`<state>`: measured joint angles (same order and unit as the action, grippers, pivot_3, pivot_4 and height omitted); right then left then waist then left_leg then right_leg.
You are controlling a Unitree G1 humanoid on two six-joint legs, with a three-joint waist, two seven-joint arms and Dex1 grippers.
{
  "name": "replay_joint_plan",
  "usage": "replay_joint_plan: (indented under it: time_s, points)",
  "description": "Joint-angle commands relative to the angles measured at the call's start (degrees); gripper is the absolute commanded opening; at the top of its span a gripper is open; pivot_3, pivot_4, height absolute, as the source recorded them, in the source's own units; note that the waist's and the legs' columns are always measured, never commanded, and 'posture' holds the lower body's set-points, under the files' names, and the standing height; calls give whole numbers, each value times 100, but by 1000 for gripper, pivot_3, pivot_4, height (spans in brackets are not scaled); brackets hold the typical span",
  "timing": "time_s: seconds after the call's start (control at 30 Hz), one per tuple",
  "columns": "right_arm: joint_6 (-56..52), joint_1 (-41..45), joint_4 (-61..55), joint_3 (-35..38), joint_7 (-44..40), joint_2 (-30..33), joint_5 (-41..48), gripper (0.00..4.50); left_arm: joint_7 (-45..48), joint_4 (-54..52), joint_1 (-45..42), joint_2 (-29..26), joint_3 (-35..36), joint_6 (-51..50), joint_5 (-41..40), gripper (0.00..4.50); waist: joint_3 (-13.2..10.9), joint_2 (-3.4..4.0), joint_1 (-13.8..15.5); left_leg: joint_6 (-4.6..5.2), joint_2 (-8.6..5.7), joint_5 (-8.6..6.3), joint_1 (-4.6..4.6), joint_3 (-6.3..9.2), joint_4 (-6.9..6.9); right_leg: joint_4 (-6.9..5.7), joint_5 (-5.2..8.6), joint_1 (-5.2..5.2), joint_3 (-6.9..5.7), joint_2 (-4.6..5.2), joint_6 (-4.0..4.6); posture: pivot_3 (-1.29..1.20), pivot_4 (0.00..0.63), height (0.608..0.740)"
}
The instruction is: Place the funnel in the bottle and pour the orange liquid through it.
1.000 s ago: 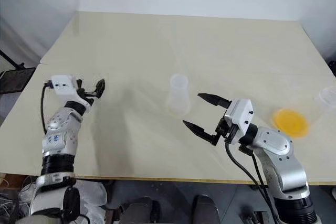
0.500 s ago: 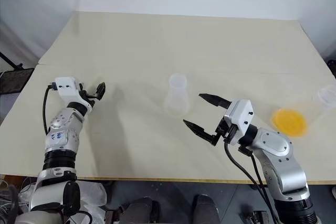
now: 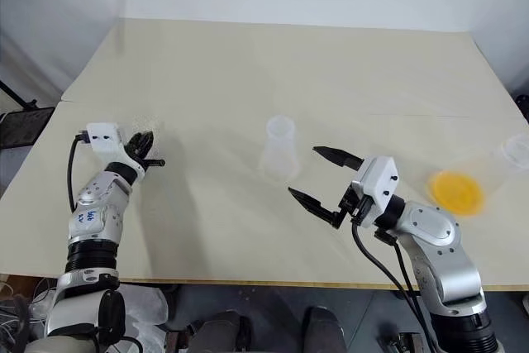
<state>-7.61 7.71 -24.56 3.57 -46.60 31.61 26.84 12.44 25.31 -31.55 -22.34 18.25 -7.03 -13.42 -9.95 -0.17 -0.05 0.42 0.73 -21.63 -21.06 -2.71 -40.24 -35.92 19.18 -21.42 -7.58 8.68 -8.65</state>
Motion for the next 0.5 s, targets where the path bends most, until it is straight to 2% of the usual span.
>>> replay_joint_plan:
  time_s: [0.03,0.17,0.23,0.4,0.5]
  points:
    - [107,-72,-216,100,73,-28,15,4500,473,-351,-141,73,101,619,-350,36,0,0,4,0,0,0,0,0,0,0,0,0,1,0,0,0,150,740]
    - [120,-375,-372,431,206,49,29,4500,1748,-876,-405,-183,-10,868,-902,36,-2,-3,13,0,0,0,-9,6,-3,0,0,-1,-4,0,0,0,150,740]
    - [210,-681,-510,812,357,58,17,4500,2783,-1112,-889,-545,-387,624,-1080,36,-2,-4,26,0,-1,0,-12,7,-4,1,0,-1,-5,0,0,0,150,740]
    - [254,-1165,-759,1248,734,-91,-4,4500,4579,-864,-2179,-1015,-1329,254,-1028,36,-2,-4,37,0,-5,0,-6,-1,-7,0,0,3,0,0,0,0,150,740]
    - [317,-1374,-837,1247,888,-195,-103,4500,5351,-405,-2813,-1097,-1922,294,-633,36,-1,-2,6,0,-4,0,-1,-10,0,1,0,3,1,-1,0,0,150,740]
